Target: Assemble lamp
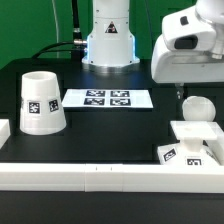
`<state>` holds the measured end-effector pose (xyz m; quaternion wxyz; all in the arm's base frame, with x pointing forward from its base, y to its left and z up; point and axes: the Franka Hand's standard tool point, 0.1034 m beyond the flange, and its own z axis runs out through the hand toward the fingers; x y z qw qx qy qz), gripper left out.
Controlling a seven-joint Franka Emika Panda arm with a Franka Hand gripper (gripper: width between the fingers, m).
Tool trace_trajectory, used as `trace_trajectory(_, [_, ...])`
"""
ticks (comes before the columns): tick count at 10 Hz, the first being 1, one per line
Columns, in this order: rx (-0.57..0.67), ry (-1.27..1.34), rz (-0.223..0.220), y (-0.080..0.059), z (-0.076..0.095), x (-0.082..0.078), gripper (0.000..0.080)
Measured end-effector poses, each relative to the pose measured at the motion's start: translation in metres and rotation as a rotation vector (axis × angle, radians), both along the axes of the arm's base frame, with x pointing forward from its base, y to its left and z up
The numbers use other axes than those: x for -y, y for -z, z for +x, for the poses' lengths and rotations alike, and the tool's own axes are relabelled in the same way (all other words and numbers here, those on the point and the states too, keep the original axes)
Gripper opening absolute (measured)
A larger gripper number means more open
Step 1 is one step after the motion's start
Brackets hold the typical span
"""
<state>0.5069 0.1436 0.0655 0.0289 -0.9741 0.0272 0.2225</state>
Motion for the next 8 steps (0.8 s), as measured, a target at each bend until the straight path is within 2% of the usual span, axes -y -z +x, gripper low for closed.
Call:
trace_trajectory(1, [-0.026,-0.016,0.011,0.003,0.004,0.001,0.0698])
trace_trajectory(3, [-0.189,-0.026,0.006,0.004,-0.005,0.004,0.0698])
trace_trajectory(8, [-0.43,-0.054,0.004,0.015,-0.015,0.003,0.0698])
